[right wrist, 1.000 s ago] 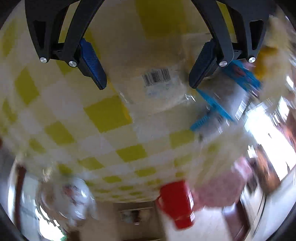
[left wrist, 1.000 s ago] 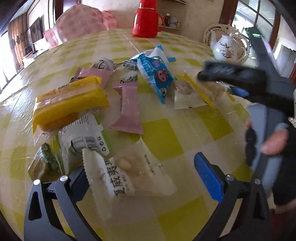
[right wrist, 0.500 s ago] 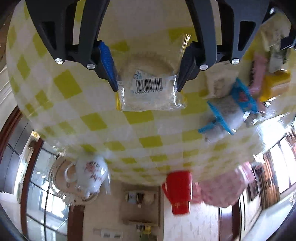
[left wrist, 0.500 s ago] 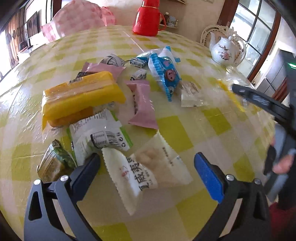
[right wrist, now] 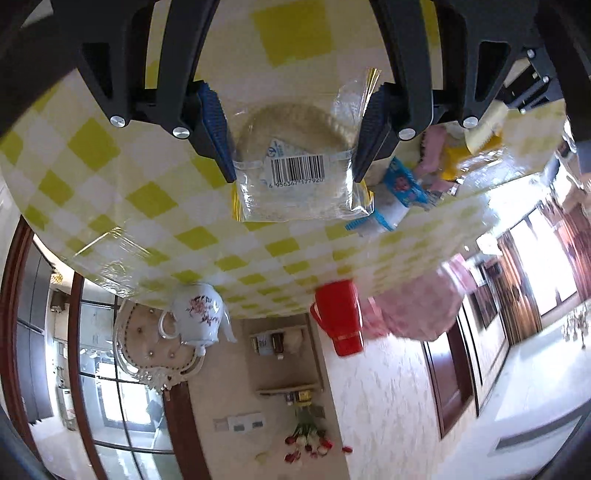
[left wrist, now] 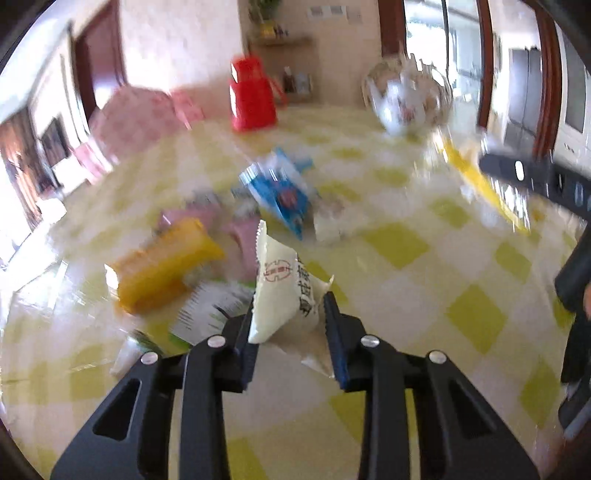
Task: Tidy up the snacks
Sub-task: 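Grasp a round bun bag with the right tool while the left grasps a white pastry, then lift both held snacks and carry them toward the white box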
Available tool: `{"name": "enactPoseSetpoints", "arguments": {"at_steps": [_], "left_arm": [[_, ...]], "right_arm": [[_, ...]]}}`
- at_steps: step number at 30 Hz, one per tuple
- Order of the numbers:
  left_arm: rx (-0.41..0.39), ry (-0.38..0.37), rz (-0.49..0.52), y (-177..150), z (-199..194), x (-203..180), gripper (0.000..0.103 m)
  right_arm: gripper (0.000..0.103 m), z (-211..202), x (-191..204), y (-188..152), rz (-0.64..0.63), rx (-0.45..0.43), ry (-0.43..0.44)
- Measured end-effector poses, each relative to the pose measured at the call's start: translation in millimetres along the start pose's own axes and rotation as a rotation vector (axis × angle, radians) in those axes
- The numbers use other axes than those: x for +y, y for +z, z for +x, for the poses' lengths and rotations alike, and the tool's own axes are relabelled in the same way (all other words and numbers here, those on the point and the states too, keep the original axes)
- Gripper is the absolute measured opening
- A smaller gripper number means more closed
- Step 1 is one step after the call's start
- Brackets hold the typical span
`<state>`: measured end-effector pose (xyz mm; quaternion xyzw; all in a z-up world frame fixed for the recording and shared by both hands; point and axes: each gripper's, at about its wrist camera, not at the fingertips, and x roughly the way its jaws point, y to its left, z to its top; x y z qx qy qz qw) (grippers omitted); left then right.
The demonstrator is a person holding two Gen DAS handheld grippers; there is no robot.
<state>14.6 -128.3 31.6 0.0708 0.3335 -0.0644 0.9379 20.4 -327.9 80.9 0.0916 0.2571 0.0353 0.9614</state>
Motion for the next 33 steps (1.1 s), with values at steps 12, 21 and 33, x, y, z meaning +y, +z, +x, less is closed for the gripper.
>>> {"name": "enactPoseSetpoints", "arguments": {"at_steps": [12, 21, 33], "left_arm": [[-0.296, 0.13, -0.098, 14.3, -107.8, 28.1, 0.033], [-0.466, 0.146, -0.094, 19.0, -199.0, 32.1, 0.033], [-0.643, 0.184, -0.119, 10.0, -307.3, 55.3, 0.034]], "right_arm": [[0.061, -100.8, 45.9, -48.6, -0.034, -0.124, 0.092], [0.061, -186.7, 81.4, -50.5, -0.106, -0.298, 0.098], [0.061, -276.6, 133.5, -47.7, -0.202, -0.478, 0.127]]}}
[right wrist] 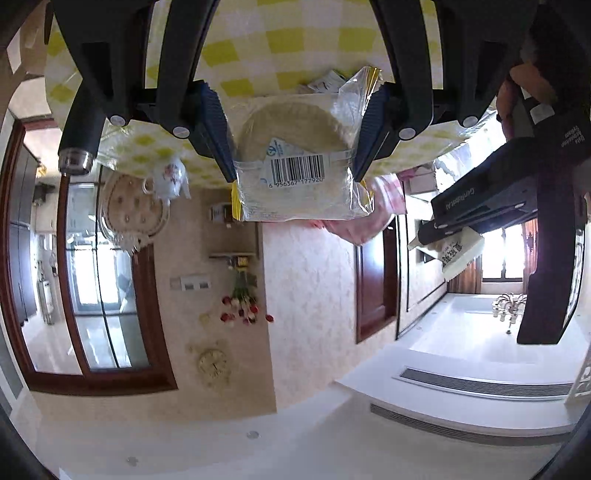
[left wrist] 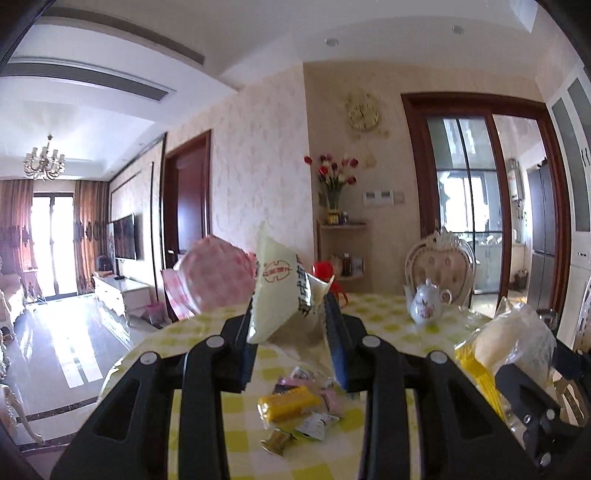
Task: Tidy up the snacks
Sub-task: 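Lift both held snacks and carry them toward the white box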
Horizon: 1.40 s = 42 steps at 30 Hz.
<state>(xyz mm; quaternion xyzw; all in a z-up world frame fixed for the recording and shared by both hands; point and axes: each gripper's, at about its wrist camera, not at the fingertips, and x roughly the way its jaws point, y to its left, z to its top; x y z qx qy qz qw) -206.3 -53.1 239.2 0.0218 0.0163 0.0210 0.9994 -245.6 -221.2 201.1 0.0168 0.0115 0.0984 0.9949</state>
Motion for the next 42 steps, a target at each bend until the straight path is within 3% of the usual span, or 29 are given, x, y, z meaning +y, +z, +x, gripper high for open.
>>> {"name": "enactPoseSetpoints", "arguments": {"at_steps": [5, 8, 11, 13, 15, 17, 20, 23, 26, 28, 32, 36, 40, 42], "left_arm": [[-0.034, 0.022, -0.011, 13.1, -18.9, 18.3, 0.034], [-0.052, 0.035, -0.02, 19.9, -30.1, 29.2, 0.034], [-0.057, 0.05, -0.023, 21.9, -36.1, 36.6, 0.034], [-0.028, 0.051, -0.018, 14.8, -31.4, 42.4, 0.034], [0.047, 0.045, -0.021, -5.0, -10.0, 46.7, 0.034], [0.145, 0.04, -0.039, -34.6, 12.7, 56.7, 0.034], [0.291, 0.021, -0.111, -88.9, 41.0, 78.0, 0.034], [0.417, -0.014, -0.145, -124.5, 56.9, 94.0, 0.034], [0.524, -0.051, -0.111, -153.3, 58.3, 96.8, 0.034], [0.577, -0.071, -0.12, -169.8, 60.2, 96.9, 0.034], [0.602, -0.036, -0.069, -189.4, 53.8, 96.4, 0.034], [0.549, 0.012, -0.018, -184.6, 38.5, 100.9, 0.034], [0.486, 0.046, 0.023, -169.6, 18.7, 108.6, 0.034], [0.469, 0.057, 0.047, -164.0, 12.4, 109.9, 0.034]], "right_arm": [[0.058, -13.0, 20.2, 11.5, -0.021, -0.032, 0.023], [0.028, -17.9, 30.9, 17.4, -0.031, -0.052, 0.027], [0.029, -9.9, 39.0, 20.2, -0.042, -0.018, 0.041], [0.034, 7.7, 41.7, 12.6, -0.06, 0.046, 0.075], [0.055, 38.0, 40.2, -8.7, -0.091, 0.11, 0.049], [0.056, 83.5, 21.6, -44.2, -0.073, 0.21, -0.003], [0.056, 122.6, -24.6, -88.4, 0.102, 0.388, -0.035], [0.06, 126.4, -52.9, -97.4, 0.2, 0.483, 0.0], [0.095, 109.8, -61.3, -92.4, 0.163, 0.569, 0.032], [0.096, 103.4, -50.6, -103.5, 0.122, 0.642, 0.077], [0.096, 101.6, 1.2, -137.5, 0.141, 0.823, 0.165], [0.096, 108.7, 59.1, -160.8, 0.164, 0.95, 0.223], [0.099, 125.7, 91.7, -179.9, 0.074, 0.977, 0.144], [0.083, 125.2, 97.6, -182.6, 0.011, 0.948, 0.114]]}}
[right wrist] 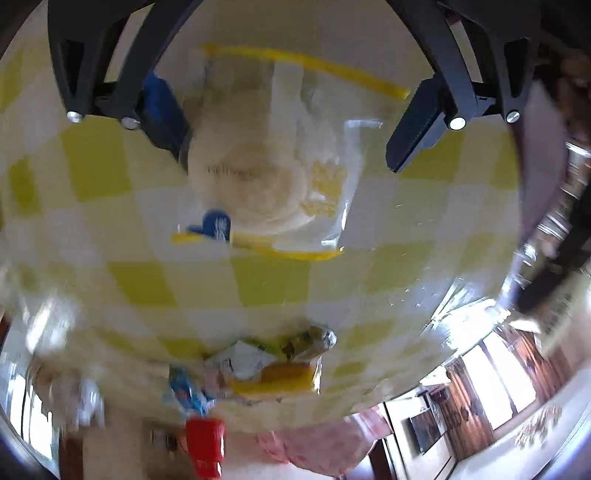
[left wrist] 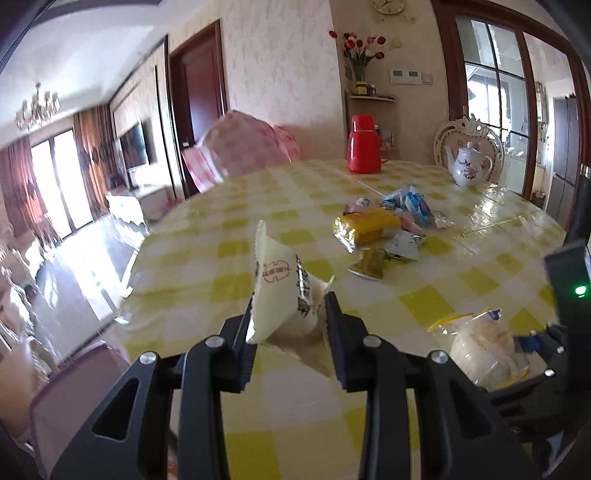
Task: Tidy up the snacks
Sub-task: 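Lift both held snacks and carry them toward the white box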
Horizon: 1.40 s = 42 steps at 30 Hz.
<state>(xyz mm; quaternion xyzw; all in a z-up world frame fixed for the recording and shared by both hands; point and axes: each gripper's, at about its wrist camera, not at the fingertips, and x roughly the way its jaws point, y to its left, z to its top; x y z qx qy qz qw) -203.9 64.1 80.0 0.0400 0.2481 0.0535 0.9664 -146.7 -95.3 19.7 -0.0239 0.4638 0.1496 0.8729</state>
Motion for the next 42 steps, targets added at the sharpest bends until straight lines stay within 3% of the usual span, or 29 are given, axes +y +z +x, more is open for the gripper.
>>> {"name": "enactPoseSetpoints", "arguments": {"at_steps": [2, 4, 7, 14, 18, 20, 26, 42], "left_arm": [[-0.021, 0.011, -0.008, 1.5, -7.9, 9.7, 0.034], [-0.045, 0.022, -0.031, 8.1, -15.1, 21.2, 0.034], [-0.097, 0.055, -0.06, 23.0, -30.9, 38.9, 0.034], [-0.316, 0.188, -0.102, 71.4, -106.6, 78.6, 0.034], [-0.421, 0.253, -0.111, 92.4, -151.3, 96.8, 0.034], [-0.458, 0.277, -0.116, 98.1, -168.2, 103.6, 0.034], [-0.506, 0.315, -0.139, 104.5, -198.1, 124.2, 0.034], [-0.446, 0.378, -0.225, 81.9, -192.2, 175.9, 0.034]], "right_arm": [[0.065, -8.2, -1.3, -0.7, -0.012, -0.063, 0.01], [0.064, -15.1, -0.6, 1.2, -0.048, -0.114, -0.022], [0.062, -44.6, 8.2, 9.7, -0.099, -0.26, -0.022], [0.062, -180.5, 56.2, 30.8, -0.206, -0.723, 0.034], [0.062, -234.6, 82.5, 30.1, -0.239, -0.919, 0.081], [0.062, -251.1, 96.2, 28.7, -0.269, -0.969, 0.109], [0.063, -259.9, 128.5, 27.2, -0.349, -0.984, 0.165], [0.063, -249.4, 200.8, 5.6, -0.5, -0.894, 0.248]]}}
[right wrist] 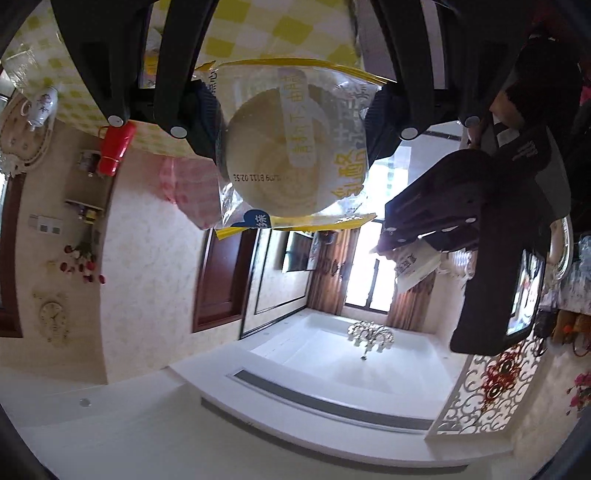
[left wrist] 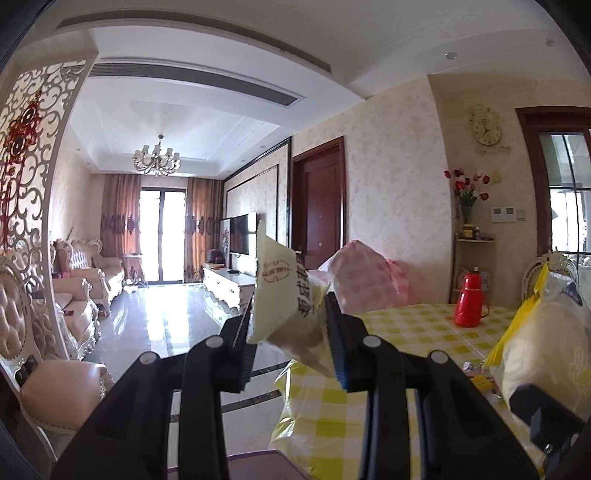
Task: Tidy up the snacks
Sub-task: 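Lift both held snacks and carry them toward the white box, then open both tools over the box to drop the snacks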
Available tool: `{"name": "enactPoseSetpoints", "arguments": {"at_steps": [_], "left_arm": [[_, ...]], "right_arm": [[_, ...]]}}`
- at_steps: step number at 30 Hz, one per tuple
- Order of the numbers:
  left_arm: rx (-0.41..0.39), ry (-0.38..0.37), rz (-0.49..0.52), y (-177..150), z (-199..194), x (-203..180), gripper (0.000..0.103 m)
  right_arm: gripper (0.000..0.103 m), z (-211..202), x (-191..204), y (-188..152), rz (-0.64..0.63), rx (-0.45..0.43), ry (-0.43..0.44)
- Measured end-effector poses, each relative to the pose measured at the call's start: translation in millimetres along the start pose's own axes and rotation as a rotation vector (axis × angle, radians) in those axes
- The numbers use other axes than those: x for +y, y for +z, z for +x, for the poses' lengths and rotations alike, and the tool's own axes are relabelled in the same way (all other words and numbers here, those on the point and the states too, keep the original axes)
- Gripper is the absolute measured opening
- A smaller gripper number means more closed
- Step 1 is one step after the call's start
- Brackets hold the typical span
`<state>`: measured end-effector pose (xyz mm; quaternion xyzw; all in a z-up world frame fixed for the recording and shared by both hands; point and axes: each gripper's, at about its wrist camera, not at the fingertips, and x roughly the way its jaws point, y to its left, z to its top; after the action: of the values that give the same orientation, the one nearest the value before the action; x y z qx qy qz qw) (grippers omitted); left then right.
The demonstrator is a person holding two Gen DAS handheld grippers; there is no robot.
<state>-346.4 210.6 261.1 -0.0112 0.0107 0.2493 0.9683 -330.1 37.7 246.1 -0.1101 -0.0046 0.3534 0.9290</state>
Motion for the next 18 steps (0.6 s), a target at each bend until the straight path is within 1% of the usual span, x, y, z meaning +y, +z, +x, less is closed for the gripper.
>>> {"name": "enactPoseSetpoints", "arguments": {"at_steps": [7, 10, 11, 13, 14, 15, 16, 17, 18], "left_arm": [[0.054, 0.054, -0.022, -17.0, 16.0, 29.5, 0.034], [0.111, 0.069, -0.009, -35.4, 24.6, 43.1, 0.035], [0.174, 0.063, 0.019, -48.5, 33.6, 48.3, 0.035], [0.273, 0.046, 0.063, -72.0, 47.4, 56.2, 0.035], [0.356, 0.015, 0.076, -91.5, 57.7, 64.8, 0.035], [0.421, -0.017, 0.081, -106.4, 64.9, 72.9, 0.035], [0.489, -0.048, 0.093, -121.0, 72.5, 79.0, 0.035], [0.546, -0.065, 0.112, -133.7, 79.6, 83.5, 0.035], [0.609, -0.075, 0.144, -148.8, 87.6, 88.3, 0.035]], "right_arm": [[0.063, 23.2, 30.0, -8.2, -0.025, 0.053, 0.066], [0.063, 38.7, 46.0, -19.3, -0.027, 0.104, 0.109], [0.063, 47.6, 53.5, -27.5, -0.033, 0.146, 0.137], [0.063, 63.2, 64.0, -45.7, -0.031, 0.229, 0.186], [0.063, 72.2, 68.6, -57.5, -0.022, 0.281, 0.213], [0.063, 86.0, 74.1, -76.0, -0.006, 0.366, 0.253], [0.063, 93.4, 77.3, -87.2, 0.001, 0.412, 0.271], [0.063, 104.9, 81.8, -104.7, 0.005, 0.485, 0.291], [0.063, 112.1, 84.9, -116.1, 0.007, 0.531, 0.306]]}}
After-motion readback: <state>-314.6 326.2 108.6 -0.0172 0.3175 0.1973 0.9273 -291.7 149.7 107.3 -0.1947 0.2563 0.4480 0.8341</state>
